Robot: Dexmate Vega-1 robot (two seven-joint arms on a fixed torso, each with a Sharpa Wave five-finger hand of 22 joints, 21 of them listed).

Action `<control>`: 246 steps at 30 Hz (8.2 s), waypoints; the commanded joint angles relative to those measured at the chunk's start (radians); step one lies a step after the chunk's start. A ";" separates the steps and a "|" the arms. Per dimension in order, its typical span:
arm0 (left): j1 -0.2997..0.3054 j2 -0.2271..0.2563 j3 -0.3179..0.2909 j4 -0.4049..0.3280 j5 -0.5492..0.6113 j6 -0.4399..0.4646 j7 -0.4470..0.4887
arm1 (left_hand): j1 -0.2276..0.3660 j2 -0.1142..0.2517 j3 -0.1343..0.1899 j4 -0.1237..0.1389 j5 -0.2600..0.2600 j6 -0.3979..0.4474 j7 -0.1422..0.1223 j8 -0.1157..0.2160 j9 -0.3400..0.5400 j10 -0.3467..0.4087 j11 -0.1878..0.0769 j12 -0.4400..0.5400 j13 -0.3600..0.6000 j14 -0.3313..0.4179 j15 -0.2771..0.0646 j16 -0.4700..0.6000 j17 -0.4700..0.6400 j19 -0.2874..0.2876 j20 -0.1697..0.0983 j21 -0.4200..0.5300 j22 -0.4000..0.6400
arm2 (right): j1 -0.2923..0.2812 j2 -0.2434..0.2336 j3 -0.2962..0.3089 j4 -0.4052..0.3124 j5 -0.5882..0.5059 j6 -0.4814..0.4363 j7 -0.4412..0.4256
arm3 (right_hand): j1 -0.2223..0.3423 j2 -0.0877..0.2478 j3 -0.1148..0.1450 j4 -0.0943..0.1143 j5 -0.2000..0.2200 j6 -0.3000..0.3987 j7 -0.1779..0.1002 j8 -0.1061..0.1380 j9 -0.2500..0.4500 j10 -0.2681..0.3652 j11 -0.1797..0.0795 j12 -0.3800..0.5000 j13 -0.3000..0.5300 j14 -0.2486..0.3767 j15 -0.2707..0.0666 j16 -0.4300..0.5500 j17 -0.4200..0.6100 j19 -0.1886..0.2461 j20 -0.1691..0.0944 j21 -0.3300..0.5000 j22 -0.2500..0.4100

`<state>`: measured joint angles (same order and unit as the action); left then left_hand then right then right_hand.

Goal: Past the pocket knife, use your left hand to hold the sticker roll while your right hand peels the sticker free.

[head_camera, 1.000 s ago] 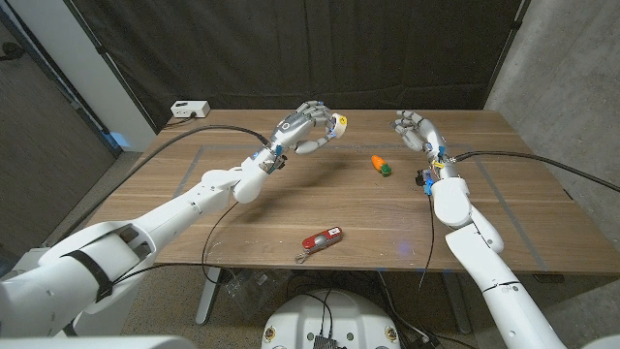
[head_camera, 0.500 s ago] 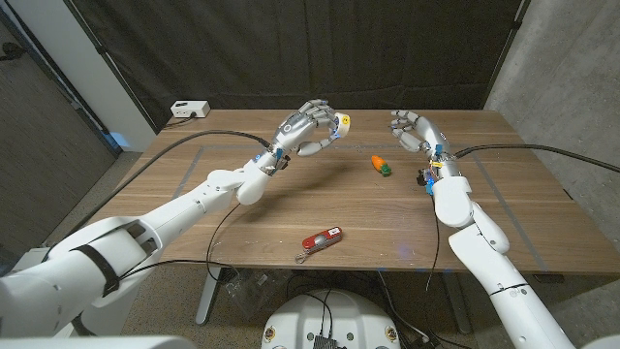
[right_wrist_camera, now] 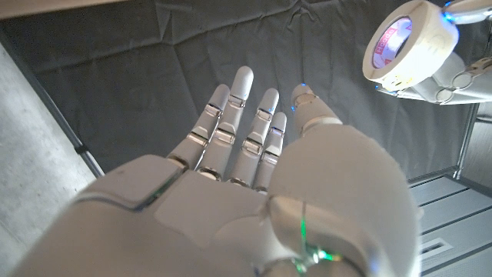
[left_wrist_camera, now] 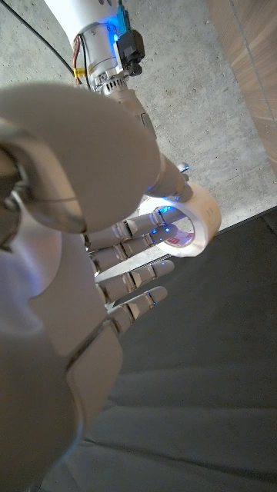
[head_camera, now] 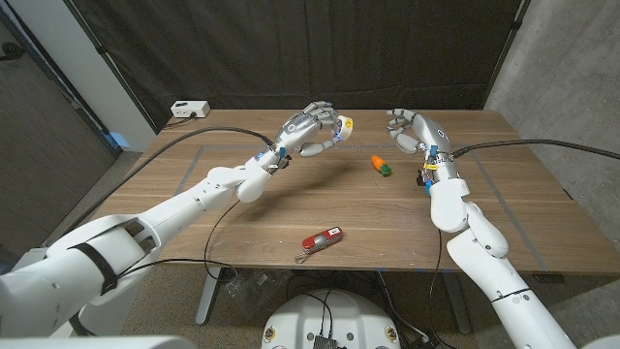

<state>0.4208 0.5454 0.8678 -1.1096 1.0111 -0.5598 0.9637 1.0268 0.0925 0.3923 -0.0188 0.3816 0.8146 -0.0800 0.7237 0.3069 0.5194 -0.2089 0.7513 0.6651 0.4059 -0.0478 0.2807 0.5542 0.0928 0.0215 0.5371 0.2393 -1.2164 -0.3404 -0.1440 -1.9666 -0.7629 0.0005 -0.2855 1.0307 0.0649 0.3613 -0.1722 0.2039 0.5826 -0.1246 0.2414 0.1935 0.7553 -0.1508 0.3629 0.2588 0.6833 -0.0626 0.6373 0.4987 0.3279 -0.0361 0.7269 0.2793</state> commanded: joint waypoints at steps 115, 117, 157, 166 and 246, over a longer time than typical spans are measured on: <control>0.022 -0.096 -0.129 0.044 0.305 -0.034 0.153 | 0.033 0.003 -0.049 0.012 0.066 0.074 -0.047 0.040 0.014 -0.019 0.000 0.058 0.058 0.032 -0.171 -0.040 0.065 -0.013 -0.003 0.048 0.001 | 0.031 -0.146 -0.188 -0.091 -0.395 -0.140 -0.116 | 0.108 0.000 -0.240 0.054 0.048 0.369 -0.047 0.031 0.048 0.323 -0.039 0.238 0.299 0.197 -0.171 0.145 0.286 -0.051 -0.100 0.371 0.051; 0.023 -0.097 -0.132 0.043 0.309 -0.038 0.153 | 0.035 0.004 -0.049 0.012 0.066 0.069 -0.051 0.038 0.015 -0.018 0.000 0.058 0.058 0.032 -0.171 -0.041 0.067 -0.013 -0.004 0.050 0.000 | 0.030 -0.146 -0.189 -0.093 -0.401 -0.147 -0.113 | 0.098 -0.004 -0.254 0.059 0.054 0.325 -0.041 -0.002 0.039 0.277 -0.044 0.204 0.280 0.166 -0.171 0.112 0.273 -0.067 -0.095 0.388 0.049; 0.020 -0.118 -0.149 0.057 0.343 -0.046 0.153 | 0.044 0.005 -0.063 0.017 0.072 0.071 -0.047 0.039 0.020 -0.015 0.000 0.064 0.056 0.035 -0.171 -0.051 0.085 -0.018 -0.003 0.064 -0.003 | 0.080 -0.168 -0.200 -0.047 -0.366 -0.075 -0.179 | 0.119 0.033 -0.316 0.051 0.080 0.476 -0.050 0.040 0.063 0.406 -0.041 0.257 0.353 0.260 -0.171 0.107 0.335 -0.096 -0.116 0.537 0.002; 0.018 -0.103 -0.123 0.043 0.267 -0.050 0.150 | 0.044 0.009 -0.065 0.020 0.071 0.069 -0.049 0.039 0.022 -0.017 0.001 0.064 0.055 0.037 -0.172 -0.052 0.089 -0.019 -0.002 0.067 -0.003 | 0.083 -0.166 -0.204 -0.025 -0.359 -0.054 -0.223 | 0.154 0.040 -0.318 0.038 0.079 0.569 -0.013 0.073 0.069 0.492 -0.029 0.278 0.338 0.318 -0.171 0.132 0.340 -0.065 -0.105 0.601 0.002; 0.059 -0.099 -0.159 0.001 0.306 -0.002 0.153 | 0.068 0.010 -0.088 0.022 0.062 0.079 -0.038 0.034 0.022 -0.019 -0.001 0.075 0.055 0.041 -0.172 -0.067 0.112 -0.028 -0.006 0.097 -0.009 | -0.042 -0.176 -0.154 -0.242 -0.541 -0.299 0.129 | 0.202 0.085 -0.236 0.033 0.101 -0.019 -0.045 -0.051 0.025 -0.005 -0.051 -0.058 0.307 0.056 -0.176 -0.031 0.309 -0.245 -0.113 0.712 -0.092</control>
<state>0.4892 0.4565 0.7009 -1.1267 1.3143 -0.5936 1.1161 1.0842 0.0930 0.3102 0.0024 0.4357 0.8211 -0.0743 0.7239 0.3070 0.4979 -0.2050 0.8210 0.7176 0.4355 -0.0462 0.2143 0.6604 0.0675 0.0178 0.6300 0.2274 -1.2356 -0.5028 -0.3122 -2.1727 -1.2680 -0.2823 -0.2119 1.2199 0.1627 0.1219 -0.1338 0.3008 0.5552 -0.1561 0.1802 0.2165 0.7528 -0.2020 0.3088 0.5636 0.7451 -0.0783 0.6101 0.8017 0.0846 -0.0358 1.4375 0.1885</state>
